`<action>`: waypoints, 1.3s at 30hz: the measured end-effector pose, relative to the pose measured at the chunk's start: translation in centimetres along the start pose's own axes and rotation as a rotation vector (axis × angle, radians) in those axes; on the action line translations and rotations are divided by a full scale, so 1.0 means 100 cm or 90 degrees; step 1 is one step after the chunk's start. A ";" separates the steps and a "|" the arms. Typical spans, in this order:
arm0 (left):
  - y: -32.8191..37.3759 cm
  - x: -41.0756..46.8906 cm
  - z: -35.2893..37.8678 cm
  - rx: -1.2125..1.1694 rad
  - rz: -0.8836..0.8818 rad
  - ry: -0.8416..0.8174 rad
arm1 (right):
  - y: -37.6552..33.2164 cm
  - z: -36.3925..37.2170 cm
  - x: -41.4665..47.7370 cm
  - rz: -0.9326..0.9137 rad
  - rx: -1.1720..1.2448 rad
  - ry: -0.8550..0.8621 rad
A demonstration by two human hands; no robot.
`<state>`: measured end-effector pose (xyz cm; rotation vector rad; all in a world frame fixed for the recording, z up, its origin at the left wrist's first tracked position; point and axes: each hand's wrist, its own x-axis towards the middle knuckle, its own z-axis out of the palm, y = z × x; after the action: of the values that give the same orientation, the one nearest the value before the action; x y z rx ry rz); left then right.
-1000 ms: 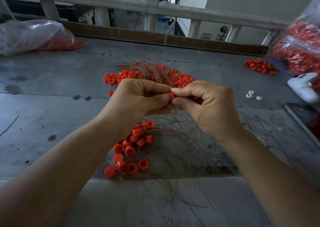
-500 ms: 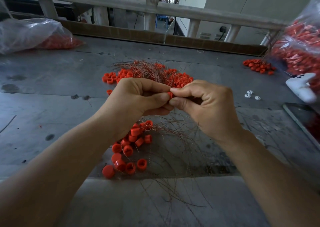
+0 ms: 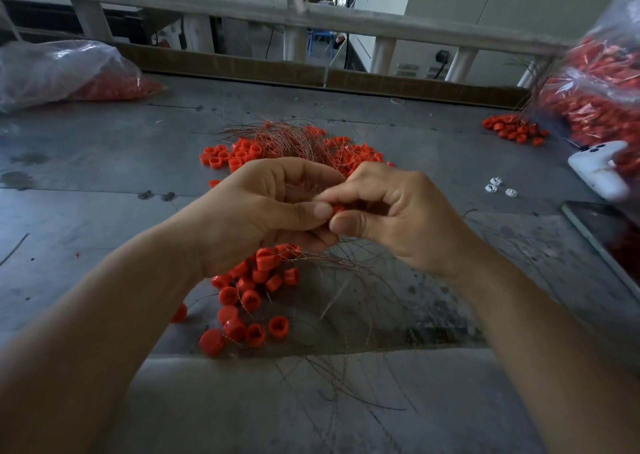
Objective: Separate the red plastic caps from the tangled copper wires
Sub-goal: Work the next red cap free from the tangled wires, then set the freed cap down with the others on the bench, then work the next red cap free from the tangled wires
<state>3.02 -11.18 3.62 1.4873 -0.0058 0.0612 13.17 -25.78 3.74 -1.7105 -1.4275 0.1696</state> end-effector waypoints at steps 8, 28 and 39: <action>0.002 -0.001 0.014 0.126 0.094 0.037 | -0.001 0.001 -0.001 -0.004 -0.091 0.043; 0.002 -0.001 0.017 0.011 0.115 0.089 | -0.009 0.009 -0.004 0.029 0.098 0.116; 0.011 -0.003 0.009 -0.156 0.144 0.065 | -0.007 0.003 0.000 0.159 0.442 -0.018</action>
<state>2.72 -11.97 4.82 1.2328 -0.0953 0.3086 12.49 -25.62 4.02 -1.2896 -0.9963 0.7384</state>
